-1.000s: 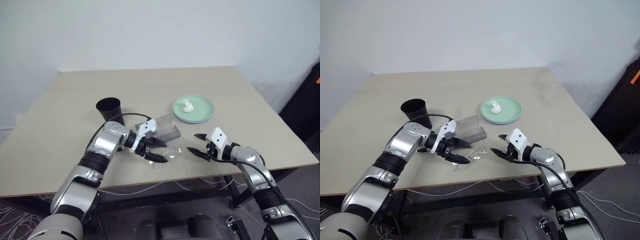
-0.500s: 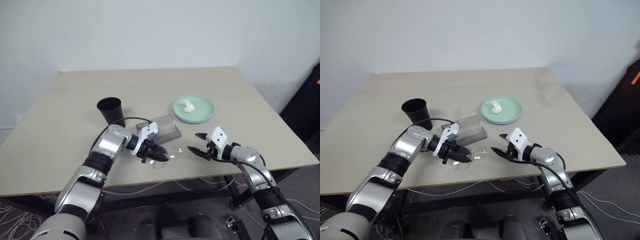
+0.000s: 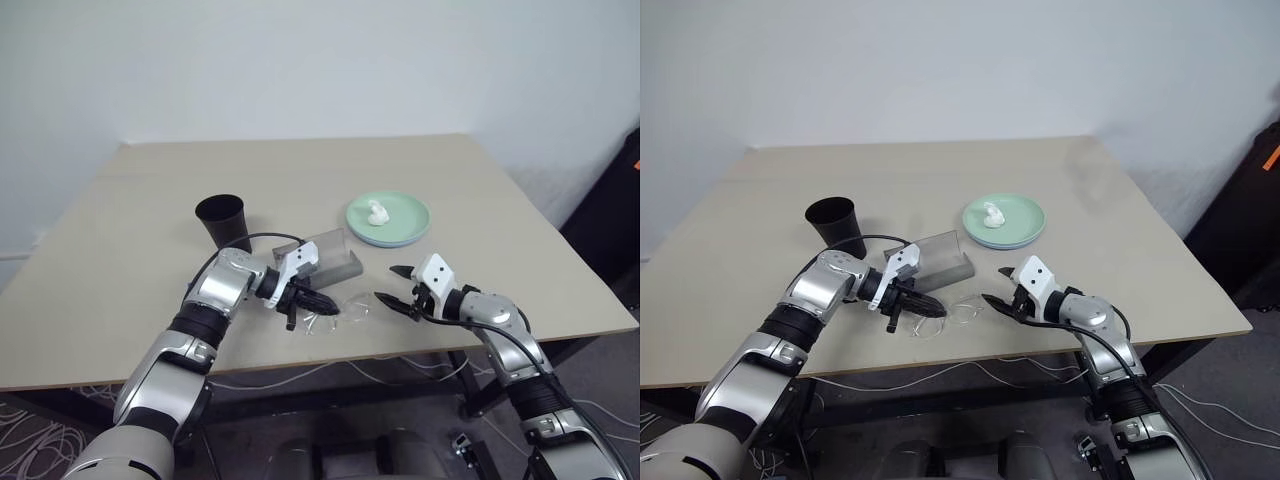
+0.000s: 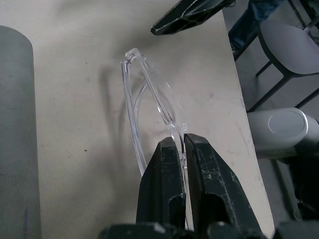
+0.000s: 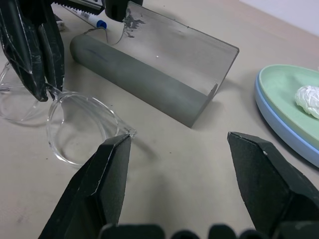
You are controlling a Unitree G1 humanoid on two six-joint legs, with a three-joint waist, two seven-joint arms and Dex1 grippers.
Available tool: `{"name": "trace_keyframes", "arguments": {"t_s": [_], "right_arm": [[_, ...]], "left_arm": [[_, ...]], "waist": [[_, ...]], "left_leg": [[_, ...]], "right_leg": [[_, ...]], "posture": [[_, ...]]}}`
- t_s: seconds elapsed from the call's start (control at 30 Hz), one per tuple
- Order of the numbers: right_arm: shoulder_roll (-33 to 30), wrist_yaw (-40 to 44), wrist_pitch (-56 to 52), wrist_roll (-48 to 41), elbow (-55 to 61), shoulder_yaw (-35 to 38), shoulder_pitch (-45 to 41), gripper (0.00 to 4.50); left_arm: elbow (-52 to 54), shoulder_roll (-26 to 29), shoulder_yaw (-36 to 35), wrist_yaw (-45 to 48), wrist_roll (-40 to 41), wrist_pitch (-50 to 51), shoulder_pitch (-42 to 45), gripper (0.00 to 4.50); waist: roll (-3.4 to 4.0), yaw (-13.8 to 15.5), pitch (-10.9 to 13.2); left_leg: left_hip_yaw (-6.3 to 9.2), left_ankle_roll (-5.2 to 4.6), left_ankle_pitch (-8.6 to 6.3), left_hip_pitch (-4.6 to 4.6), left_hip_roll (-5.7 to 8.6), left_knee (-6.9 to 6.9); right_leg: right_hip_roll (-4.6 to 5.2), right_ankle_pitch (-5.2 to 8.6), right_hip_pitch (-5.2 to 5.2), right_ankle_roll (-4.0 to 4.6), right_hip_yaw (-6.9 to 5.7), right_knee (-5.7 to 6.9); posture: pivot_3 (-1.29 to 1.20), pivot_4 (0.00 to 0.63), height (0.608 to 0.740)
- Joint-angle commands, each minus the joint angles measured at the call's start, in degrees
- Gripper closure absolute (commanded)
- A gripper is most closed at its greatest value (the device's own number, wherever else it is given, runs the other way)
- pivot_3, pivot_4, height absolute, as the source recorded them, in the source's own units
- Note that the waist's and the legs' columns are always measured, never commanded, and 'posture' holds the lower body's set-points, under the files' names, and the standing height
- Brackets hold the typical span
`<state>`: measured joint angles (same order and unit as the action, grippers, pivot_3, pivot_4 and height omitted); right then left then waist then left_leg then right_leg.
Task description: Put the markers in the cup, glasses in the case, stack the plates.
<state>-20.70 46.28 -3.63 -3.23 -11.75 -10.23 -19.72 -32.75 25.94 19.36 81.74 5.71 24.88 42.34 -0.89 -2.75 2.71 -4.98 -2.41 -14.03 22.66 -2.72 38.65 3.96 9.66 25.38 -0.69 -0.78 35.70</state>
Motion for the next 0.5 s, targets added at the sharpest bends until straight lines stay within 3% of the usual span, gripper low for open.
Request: {"name": "trace_keyframes", "arguments": {"t_s": [0.03,0.33,0.5], "right_arm": [[-0.15,-0.36,1.10,-0.35,1.39,0.56,-1.71,1.13],[-0.07,-4.40,1.93,0.91,-2.01,2.12,-4.40,1.13],[-0.19,-10.11,4.20,3.74,-8.86,2.89,-7.83,1.13]], "left_arm": [[1.00,0.48,-1.04,-1.39,-0.21,-0.09,0.67,4.48],[8.13,1.86,-7.64,2.21,8.62,6.26,1.59,4.48],[9.81,3.47,-10.14,1.57,9.84,3.29,3.04,4.48]], "waist": [[0.00,0.00,0.00],[-0.01,-0.06,0.01],[-0.01,-0.03,0.01]], "left_leg": [[0.01,0.00,0.00,0.00,0.00,0.02],[0.04,-0.15,0.08,0.09,0.03,0.02],[0.03,-0.15,0.08,0.07,0.04,-0.01]], "right_leg": [[0.00,0.00,-0.01,0.00,0.00,0.00],[-0.01,0.00,0.04,0.00,0.00,-0.01],[-0.01,0.00,0.04,0.00,0.00,-0.02]], "posture": [[0.00,0.000,0.740],[0.00,0.000,0.740],[0.00,0.000,0.740]]}}
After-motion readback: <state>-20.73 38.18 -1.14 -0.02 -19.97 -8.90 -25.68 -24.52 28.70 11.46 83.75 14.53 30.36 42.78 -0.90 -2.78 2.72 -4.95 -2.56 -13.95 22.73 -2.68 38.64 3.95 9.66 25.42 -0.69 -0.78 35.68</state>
